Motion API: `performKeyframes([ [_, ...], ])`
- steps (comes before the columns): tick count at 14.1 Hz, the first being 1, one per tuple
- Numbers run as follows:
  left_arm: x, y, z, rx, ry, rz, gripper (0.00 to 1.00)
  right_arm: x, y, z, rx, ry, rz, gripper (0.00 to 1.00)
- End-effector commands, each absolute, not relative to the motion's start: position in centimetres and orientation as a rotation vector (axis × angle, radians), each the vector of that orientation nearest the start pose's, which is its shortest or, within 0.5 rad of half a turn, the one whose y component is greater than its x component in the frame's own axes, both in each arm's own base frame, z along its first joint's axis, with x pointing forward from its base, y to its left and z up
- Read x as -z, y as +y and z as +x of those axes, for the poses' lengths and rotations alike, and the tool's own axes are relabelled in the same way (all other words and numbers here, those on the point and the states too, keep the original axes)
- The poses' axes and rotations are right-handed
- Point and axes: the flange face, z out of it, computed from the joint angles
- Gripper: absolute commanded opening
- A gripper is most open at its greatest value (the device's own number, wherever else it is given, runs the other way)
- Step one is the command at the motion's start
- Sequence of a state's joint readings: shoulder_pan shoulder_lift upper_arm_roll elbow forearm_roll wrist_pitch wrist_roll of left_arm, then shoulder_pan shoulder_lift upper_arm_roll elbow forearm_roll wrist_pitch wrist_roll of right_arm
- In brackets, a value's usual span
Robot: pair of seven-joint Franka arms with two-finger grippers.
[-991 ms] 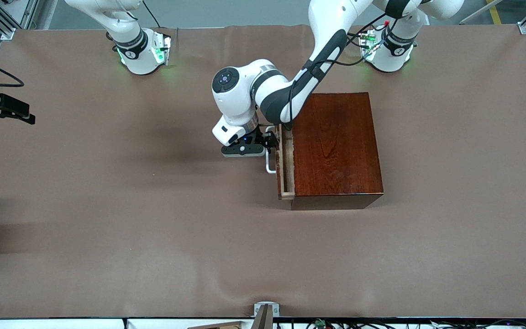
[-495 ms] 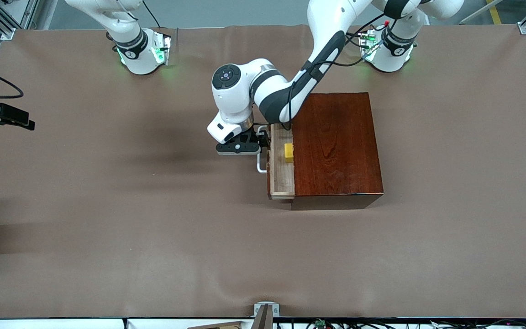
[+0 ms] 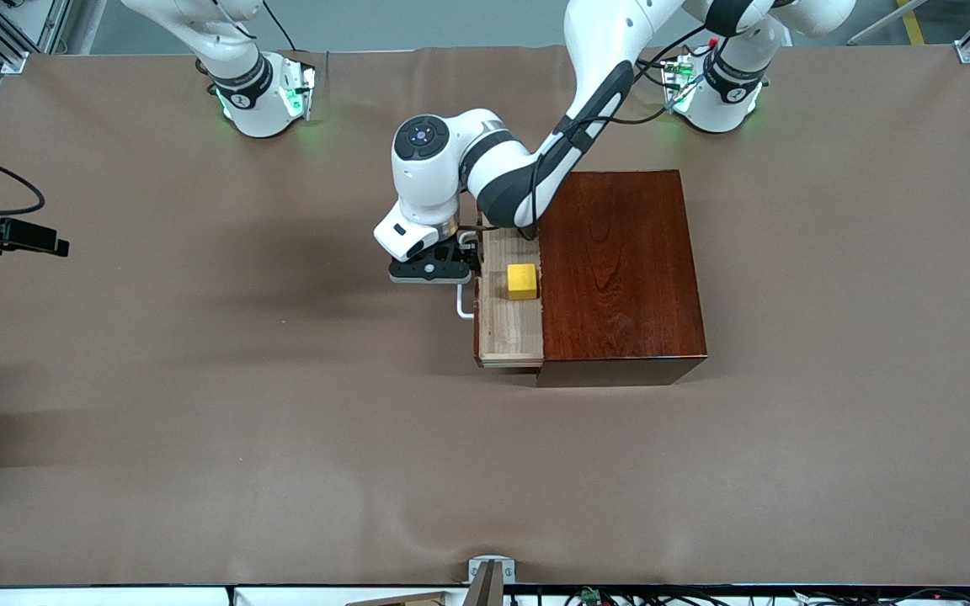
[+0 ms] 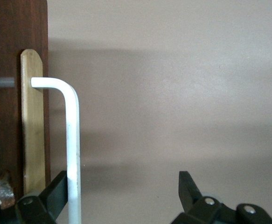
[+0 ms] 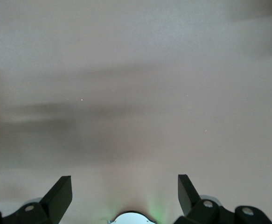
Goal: Open drawer, take yellow block, close drawer
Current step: 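Pull the drawer open by its handle with the left gripper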
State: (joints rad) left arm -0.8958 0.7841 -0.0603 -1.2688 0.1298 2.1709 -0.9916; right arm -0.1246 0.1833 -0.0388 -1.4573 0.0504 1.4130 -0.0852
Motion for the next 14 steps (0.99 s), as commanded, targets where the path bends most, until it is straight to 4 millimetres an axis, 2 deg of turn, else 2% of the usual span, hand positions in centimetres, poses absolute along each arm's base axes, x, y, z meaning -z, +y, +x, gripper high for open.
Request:
performKeyframes([
  [1, -30.3, -63.4, 44.0, 0.195, -0.017, -3.298, 1.0, -55.4, -9.5, 58.6, -0.344, 0.214, -3.004, 1.0],
  [7, -31.1, -64.1, 44.1, 0.17, -0.095, -3.401, 1.0, -53.7, -9.7, 59.2, -0.395, 0.463, -2.909, 1.0],
  [10, -31.1, -64.5, 43.9, 0.167, -0.111, -3.439, 1.0, -53.7, -8.4, 59.3, -0.417, 0.607, -2.884, 1.0],
  [14, -31.6, -65.3, 43.6, 0.197, -0.112, -3.49, 1.0, -53.8, -6.3, 59.6, -0.433, 0.703, -2.859, 1.0],
])
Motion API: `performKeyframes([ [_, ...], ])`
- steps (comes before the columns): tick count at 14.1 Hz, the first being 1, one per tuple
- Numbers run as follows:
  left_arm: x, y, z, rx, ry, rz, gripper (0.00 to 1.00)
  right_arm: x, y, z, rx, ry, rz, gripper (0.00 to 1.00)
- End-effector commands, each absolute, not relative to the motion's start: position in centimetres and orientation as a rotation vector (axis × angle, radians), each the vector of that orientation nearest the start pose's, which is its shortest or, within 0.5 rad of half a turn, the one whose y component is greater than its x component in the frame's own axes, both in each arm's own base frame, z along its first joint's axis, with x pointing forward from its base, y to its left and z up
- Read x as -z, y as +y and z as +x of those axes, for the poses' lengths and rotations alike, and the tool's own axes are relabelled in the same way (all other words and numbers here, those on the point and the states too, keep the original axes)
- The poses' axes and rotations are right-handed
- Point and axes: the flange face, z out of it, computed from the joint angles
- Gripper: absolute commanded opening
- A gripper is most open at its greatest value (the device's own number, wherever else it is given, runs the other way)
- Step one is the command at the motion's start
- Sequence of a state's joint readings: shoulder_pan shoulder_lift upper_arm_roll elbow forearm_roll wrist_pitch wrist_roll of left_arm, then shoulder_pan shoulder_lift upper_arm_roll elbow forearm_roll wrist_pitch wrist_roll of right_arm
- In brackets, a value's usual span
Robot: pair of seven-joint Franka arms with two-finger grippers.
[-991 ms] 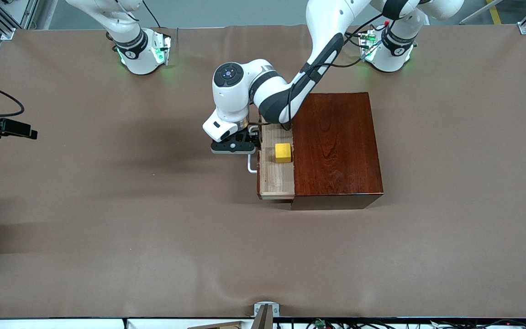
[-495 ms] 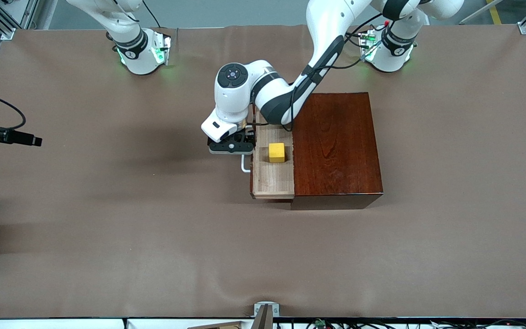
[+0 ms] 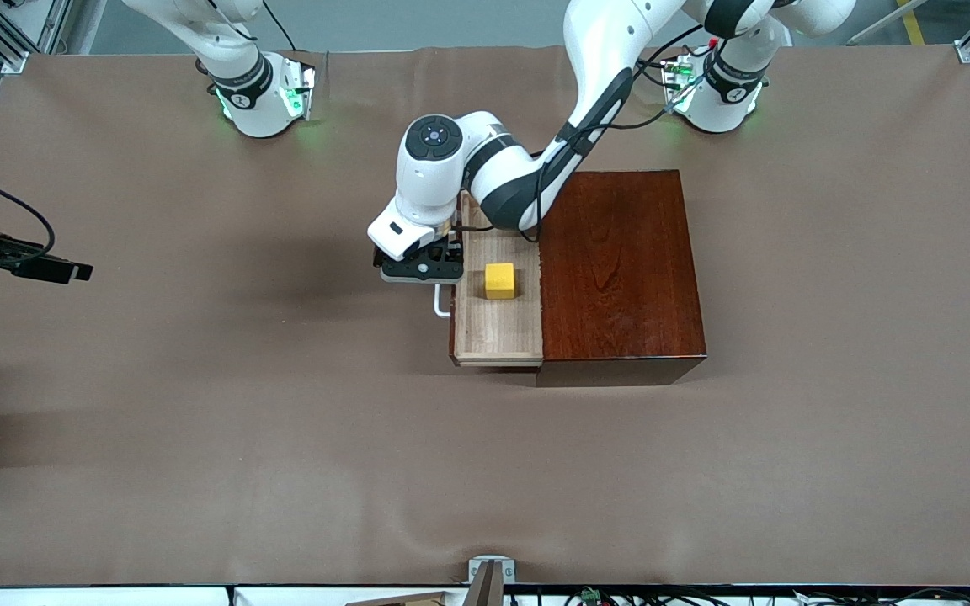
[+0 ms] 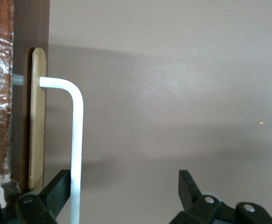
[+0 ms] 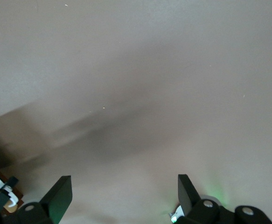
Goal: Open drawer, take yellow block, close drawer
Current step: 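Pull the drawer open by its handle with the left gripper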
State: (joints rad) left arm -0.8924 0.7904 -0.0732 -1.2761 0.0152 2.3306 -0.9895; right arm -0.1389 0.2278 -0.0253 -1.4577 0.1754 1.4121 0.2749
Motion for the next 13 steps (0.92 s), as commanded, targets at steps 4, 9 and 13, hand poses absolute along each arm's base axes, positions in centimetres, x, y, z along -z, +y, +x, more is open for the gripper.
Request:
performKeyframes([
  [4, -32.4, -64.6, 44.3, 0.201, -0.127, -3.467, 1.0, -53.6, -3.0, 60.1, -0.453, 0.817, -2.826, 1.0],
  [9, -34.2, -62.7, 45.7, 0.194, -0.16, -3.405, 1.0, -53.0, 2.1, 61.0, -0.444, 0.945, -2.82, 1.0],
  [13, -41.2, -60.1, 46.5, 0.2, -0.192, -3.36, 1.0, -52.7, 5.0, 61.2, -0.463, 1.059, -2.766, 1.0],
])
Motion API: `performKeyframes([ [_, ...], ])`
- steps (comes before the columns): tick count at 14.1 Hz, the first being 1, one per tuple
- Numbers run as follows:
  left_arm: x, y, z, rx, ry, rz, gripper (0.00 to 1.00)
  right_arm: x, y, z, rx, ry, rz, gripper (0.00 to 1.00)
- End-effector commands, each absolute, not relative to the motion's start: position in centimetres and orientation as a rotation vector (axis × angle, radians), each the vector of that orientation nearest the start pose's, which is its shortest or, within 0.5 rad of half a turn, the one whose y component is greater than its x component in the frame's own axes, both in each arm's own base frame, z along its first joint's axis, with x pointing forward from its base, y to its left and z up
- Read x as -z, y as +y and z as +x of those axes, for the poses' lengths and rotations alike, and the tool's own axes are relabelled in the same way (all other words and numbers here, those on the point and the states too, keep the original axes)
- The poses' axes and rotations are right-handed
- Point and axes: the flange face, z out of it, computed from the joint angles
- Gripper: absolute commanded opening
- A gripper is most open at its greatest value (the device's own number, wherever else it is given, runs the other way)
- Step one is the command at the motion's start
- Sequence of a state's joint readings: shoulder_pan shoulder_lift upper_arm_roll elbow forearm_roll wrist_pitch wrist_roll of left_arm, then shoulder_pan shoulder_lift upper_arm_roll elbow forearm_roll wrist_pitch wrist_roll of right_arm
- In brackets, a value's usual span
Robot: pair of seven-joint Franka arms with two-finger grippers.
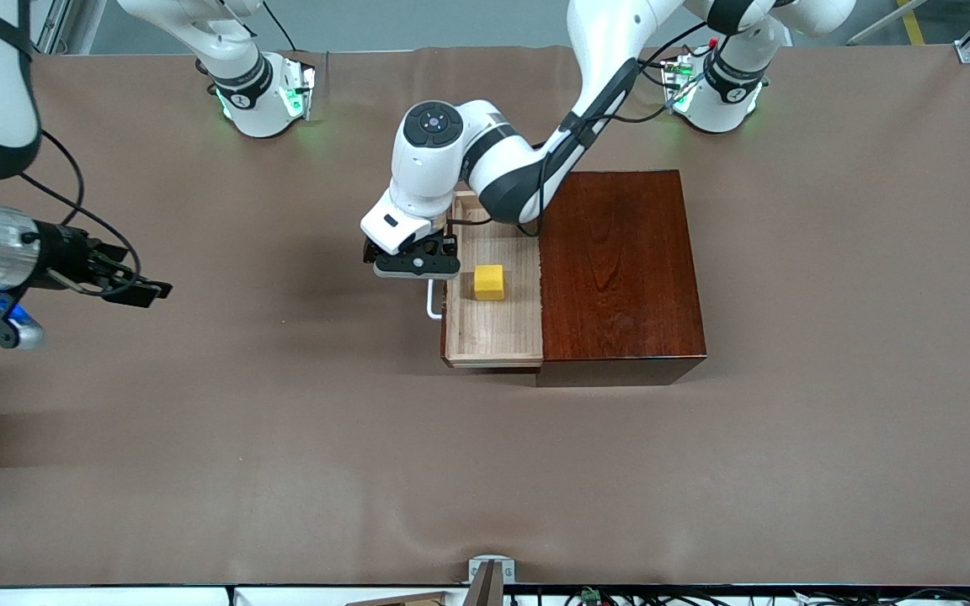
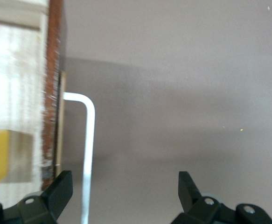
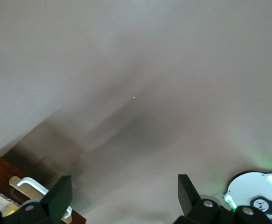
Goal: Open drawer, take yellow block, close drawer
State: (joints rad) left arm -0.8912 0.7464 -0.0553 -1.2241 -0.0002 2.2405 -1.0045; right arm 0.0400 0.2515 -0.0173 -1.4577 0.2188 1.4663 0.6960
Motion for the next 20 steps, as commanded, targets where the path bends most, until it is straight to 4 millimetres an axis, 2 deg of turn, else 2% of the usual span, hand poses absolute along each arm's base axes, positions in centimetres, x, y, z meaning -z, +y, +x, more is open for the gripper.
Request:
performKeyframes([
  [1, -44.2, -58.4, 47.1, 0.216, -0.213, -3.345, 1.0, -52.7, 5.4, 61.3, -0.469, 1.1, -2.731, 1.0],
  [3, -47.9, -54.4, 49.1, 0.208, -0.286, -3.296, 1.0, -52.6, 7.6, 61.4, -0.473, 1.167, -2.702, 1.0],
  [5, -50.7, -49.0, 51.0, 0.135, -0.332, -3.221, 1.0, -52.7, 10.1, 61.4, -0.464, 1.248, -2.677, 1.0],
  [8, -54.4, -39.5, 54.1, 0.064, -0.421, -3.154, 1.0, -52.4, 15.0, 61.0, -0.454, 1.35, -2.653, 1.0],
  [10, -56.4, -33.7, 54.8, 0.054, -0.321, -3.154, 1.0, -52.0, 18.0, 60.6, -0.45, 1.434, -2.624, 1.0],
  [13, -57.8, -25.3, 55.4, 0.039, -0.287, -3.147, 1.0, -51.0, 24.3, 59.5, -0.429, 1.569, -2.579, 1.0],
  [16, -58.2, -17.4, 55.7, 0.024, -0.185, -3.148, 1.0, -49.9, 28.7, 58.1, -0.44, 1.687, -2.536, 1.0],
  [20, -58.5, -9.7, 56.5, 0.021, -0.115, -3.15, 1.0, -48.1, 33.1, 57.4, -0.4, 1.85, -2.436, 1.0],
])
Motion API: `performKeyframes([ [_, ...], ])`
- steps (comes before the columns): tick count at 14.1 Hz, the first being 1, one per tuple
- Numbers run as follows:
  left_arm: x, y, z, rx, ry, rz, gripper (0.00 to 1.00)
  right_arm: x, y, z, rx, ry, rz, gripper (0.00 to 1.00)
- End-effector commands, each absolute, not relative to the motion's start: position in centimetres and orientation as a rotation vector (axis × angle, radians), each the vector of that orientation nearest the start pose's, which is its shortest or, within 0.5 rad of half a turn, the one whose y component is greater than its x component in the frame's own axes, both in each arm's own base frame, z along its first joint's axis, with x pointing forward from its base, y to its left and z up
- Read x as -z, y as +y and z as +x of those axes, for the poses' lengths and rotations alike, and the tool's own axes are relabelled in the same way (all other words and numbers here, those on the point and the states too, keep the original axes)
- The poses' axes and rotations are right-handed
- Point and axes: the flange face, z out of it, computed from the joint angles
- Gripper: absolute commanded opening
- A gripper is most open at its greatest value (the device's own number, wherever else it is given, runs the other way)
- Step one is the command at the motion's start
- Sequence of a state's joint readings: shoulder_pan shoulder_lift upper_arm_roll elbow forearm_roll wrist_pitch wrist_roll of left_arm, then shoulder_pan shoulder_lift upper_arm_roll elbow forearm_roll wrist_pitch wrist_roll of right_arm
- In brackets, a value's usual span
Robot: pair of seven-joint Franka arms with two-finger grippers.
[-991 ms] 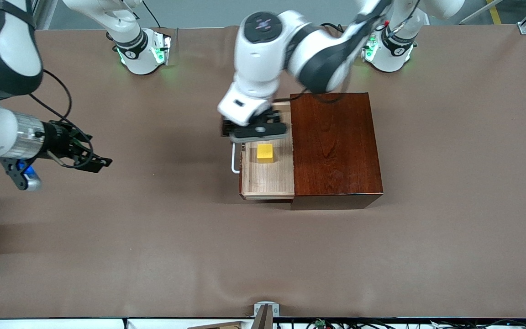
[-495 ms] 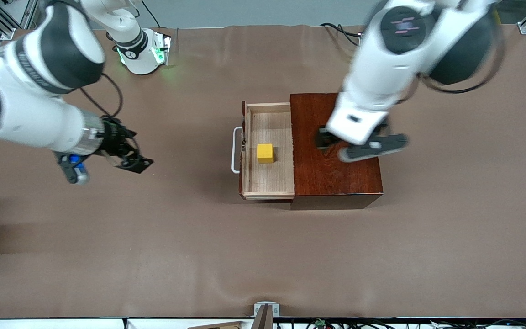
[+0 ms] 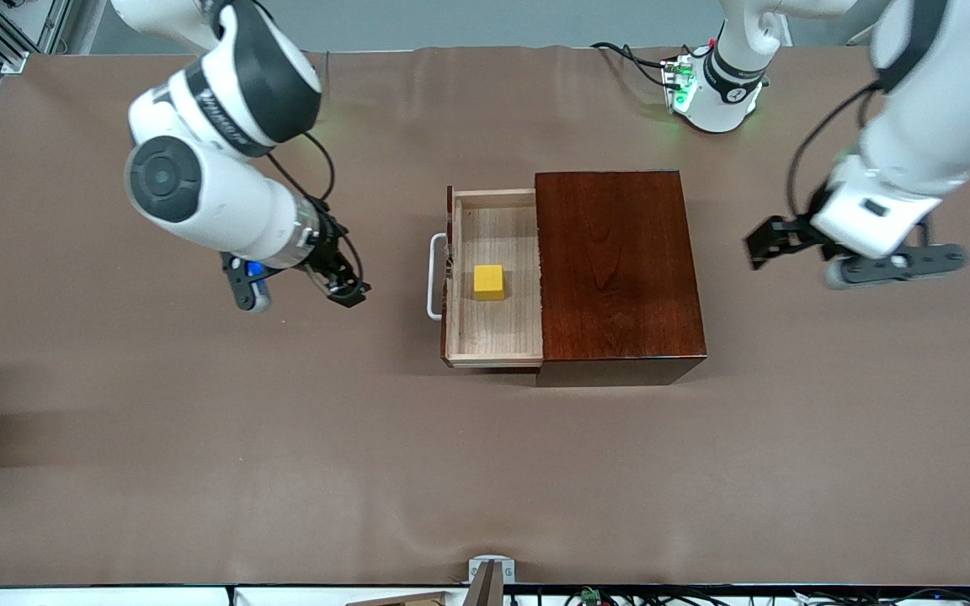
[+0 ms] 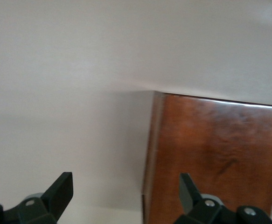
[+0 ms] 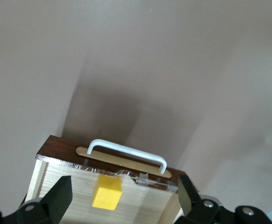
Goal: Open drawer, take yellow block, close drawer
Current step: 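Lower the right gripper into the drawer and grasp the yellow block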
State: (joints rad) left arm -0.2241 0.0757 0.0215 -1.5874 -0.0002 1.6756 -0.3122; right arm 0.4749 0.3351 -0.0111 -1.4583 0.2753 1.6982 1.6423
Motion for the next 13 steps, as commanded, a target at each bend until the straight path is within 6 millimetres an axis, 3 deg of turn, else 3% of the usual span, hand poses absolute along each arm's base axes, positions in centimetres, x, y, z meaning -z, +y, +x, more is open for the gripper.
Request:
performKeyframes([
  [1, -58.7, -7.7, 56.7, 0.027, -0.084, -3.151, 1.0, -47.5, 34.8, 57.3, -0.337, 1.874, -2.413, 1.0],
  [3, -59.0, -5.5, 56.7, 0.037, -0.014, -3.153, 1.0, -45.5, 38.2, 56.7, -0.207, 1.917, -2.393, 1.0],
  [8, -59.3, -5.6, 56.7, 0.045, -0.011, -3.152, 1.0, -42.2, 44.7, 53.8, -0.16, 1.916, -2.391, 1.0],
  [10, -59.2, -5.6, 56.8, 0.044, -0.013, -3.152, 1.0, -39.9, 46.5, 53.0, -0.157, 1.894, -2.426, 1.0],
  [13, -59.6, -5.4, 56.8, 0.057, -0.016, -3.152, 1.0, -37.0, 47.2, 53.6, -0.152, 1.927, -2.387, 1.0],
])
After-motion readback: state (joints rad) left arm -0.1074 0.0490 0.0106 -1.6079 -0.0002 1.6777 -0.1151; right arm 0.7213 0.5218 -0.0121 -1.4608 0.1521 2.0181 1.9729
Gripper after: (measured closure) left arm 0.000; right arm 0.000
